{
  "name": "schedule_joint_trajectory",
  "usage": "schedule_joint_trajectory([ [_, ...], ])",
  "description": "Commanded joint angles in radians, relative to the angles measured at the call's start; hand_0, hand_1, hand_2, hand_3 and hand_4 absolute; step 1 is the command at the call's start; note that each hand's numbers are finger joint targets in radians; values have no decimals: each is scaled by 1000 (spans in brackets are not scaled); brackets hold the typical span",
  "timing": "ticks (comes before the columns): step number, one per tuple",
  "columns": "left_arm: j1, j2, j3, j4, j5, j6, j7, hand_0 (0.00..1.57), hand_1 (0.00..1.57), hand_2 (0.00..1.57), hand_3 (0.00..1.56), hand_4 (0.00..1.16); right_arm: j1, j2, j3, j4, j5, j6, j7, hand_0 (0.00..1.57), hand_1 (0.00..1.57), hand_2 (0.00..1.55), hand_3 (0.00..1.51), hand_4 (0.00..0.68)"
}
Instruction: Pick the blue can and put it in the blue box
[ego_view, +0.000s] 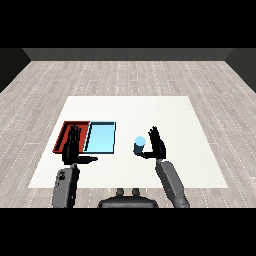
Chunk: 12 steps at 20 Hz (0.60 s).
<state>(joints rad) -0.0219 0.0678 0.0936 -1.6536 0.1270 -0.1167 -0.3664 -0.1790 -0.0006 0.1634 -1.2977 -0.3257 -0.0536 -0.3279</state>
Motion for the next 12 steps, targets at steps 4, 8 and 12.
schedule_joint_trajectory([
  [4, 5, -18, -24, -34, -32, 30, 17, 0, 0, 0, 0, 0, -110, 1, -47, 179, -27, 48, -33, 0, 0, 0, 0, 0],
  [8, 48, 22, 20, -39, 25, -36, 11, 0, 0, 0, 0, 0, -99, 1, 54, 268, -93, -12, -160, 0, 0, 0, 0, 0],
  [12, -17, 13, 22, -3, 19, -7, 24, 0, 0, 0, 0, 0, -137, 1, 80, 295, -133, -41, -162, 0, 0, 0, 0, 0],
])
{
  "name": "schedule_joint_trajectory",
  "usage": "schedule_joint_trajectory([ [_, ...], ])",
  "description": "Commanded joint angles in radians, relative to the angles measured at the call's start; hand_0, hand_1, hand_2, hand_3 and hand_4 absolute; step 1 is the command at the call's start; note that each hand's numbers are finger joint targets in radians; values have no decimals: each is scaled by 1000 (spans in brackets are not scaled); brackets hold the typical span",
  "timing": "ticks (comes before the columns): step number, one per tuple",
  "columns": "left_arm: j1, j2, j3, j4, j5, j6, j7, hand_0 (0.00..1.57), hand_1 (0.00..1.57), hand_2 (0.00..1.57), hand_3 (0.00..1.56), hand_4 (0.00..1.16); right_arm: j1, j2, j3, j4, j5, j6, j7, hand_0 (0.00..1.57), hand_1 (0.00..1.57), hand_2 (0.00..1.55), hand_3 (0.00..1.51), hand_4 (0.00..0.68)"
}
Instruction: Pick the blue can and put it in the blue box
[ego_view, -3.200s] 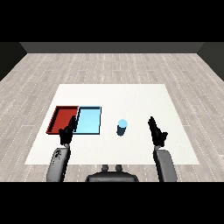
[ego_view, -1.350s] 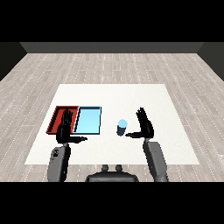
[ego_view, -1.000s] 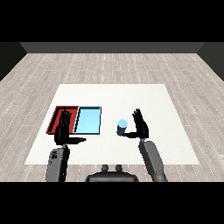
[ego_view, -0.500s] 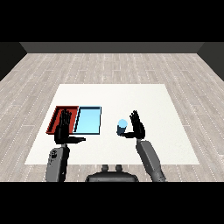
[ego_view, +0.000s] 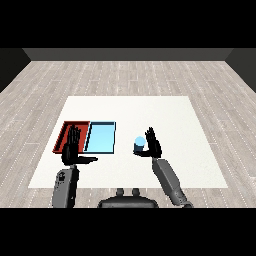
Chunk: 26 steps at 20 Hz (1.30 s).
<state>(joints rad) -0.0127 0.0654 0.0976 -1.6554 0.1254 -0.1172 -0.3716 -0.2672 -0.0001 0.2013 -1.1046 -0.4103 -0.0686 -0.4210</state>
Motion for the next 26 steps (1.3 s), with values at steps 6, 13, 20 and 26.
schedule_joint_trajectory([
  [6, 43, 8, 8, -13, 46, -46, 14, 0, 0, 0, 0, 0, -5, 0, 82, 15, -46, -24, -7, 0, 0, 0, 0, 0],
  [13, 82, -15, -14, -102, 37, -25, 23, 0, 0, 0, 0, 0, -93, -31, 26, 140, -73, 25, -3, 0, 0, 0, 0, 0],
  [20, 17, -20, -20, -49, -4, 18, 32, 0, 0, 0, 0, 0, -167, 0, 40, 287, -80, 33, -53, 0, 0, 0, 0, 0],
  [26, -43, -10, -8, -1, 1, 23, 51, 0, 0, 0, 0, 0, -217, 0, 75, 314, -68, -315, -59, 1534, 1534, 1491, 1452, 658],
])
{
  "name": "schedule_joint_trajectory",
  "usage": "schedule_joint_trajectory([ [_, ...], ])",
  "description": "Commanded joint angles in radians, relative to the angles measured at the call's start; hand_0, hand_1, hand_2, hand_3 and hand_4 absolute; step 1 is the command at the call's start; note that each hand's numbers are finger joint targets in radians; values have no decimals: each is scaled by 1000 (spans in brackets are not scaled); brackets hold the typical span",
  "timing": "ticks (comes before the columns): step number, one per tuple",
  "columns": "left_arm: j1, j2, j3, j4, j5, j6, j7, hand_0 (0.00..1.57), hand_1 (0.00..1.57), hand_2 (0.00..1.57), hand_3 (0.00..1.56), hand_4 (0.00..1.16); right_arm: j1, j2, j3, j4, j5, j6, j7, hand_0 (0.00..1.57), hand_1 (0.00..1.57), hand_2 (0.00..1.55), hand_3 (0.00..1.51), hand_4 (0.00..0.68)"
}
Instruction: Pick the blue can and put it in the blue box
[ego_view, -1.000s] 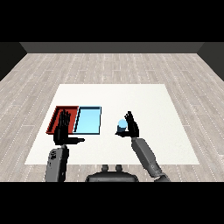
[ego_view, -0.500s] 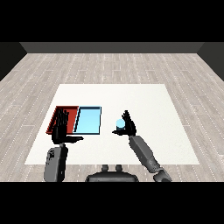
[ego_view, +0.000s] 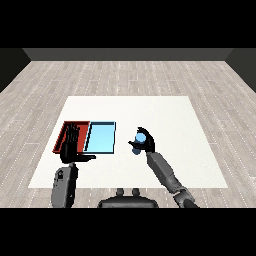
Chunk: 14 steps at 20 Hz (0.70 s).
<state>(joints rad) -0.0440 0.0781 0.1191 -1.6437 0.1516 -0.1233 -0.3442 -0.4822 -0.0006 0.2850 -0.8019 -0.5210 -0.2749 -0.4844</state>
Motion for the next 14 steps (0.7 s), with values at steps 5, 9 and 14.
schedule_joint_trajectory([
  [5, 11, -19, -12, 19, -16, 7, -39, 0, 0, 0, 0, 0, -20, 1, 102, 20, 42, -233, 30, 1505, 1505, 1483, 1437, 620],
  [9, -73, 24, 31, 119, 0, -13, -37, 0, 0, 0, 0, 0, -41, 0, 48, 33, 40, -184, 18, 1500, 1500, 1474, 1431, 630],
  [14, -13, -10, -67, -21, -55, 14, 60, 0, 0, 0, 0, 0, -59, -54, 90, -159, 142, -244, 176, 1419, 1419, 1451, 1401, 624],
])
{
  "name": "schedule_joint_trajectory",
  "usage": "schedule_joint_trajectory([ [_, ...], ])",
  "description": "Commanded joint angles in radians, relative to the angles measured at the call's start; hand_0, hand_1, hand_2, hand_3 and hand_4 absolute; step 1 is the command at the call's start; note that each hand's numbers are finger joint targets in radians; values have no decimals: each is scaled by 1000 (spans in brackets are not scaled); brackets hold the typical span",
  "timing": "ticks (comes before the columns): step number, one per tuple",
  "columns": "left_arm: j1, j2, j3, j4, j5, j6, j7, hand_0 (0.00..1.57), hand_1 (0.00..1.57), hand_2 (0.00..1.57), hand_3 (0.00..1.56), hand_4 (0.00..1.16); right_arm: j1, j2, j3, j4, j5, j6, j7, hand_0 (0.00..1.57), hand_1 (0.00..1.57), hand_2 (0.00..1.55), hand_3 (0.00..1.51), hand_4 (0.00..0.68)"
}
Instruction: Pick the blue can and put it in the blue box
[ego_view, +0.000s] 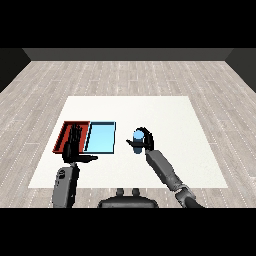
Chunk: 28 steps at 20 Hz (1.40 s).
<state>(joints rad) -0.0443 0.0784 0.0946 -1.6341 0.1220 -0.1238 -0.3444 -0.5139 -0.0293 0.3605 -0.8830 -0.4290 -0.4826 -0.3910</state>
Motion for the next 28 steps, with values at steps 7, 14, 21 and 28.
schedule_joint_trajectory([
  [7, -15, -77, -163, 37, -86, 54, 55, 0, 0, 0, 0, 0, 6, -142, 37, -297, 147, -57, 190, 1430, 1430, 1447, 1393, 622],
  [14, -43, -78, -212, 79, -116, 71, 105, 0, 0, 0, 0, 0, 49, -149, 34, -454, 261, -39, 269, 1418, 1418, 1445, 1407, 622],
  [21, 7, -78, -319, 18, -70, 76, 129, 0, 0, 0, 0, 0, 128, -141, -25, -496, 322, 41, 262, 1419, 1419, 1447, 1404, 616],
  [28, -89, -78, -284, 160, -7, 79, 139, 0, 0, 0, 0, 0, 88, -106, -58, -560, 414, 87, 355, 1450, 1450, 1454, 1398, 612],
])
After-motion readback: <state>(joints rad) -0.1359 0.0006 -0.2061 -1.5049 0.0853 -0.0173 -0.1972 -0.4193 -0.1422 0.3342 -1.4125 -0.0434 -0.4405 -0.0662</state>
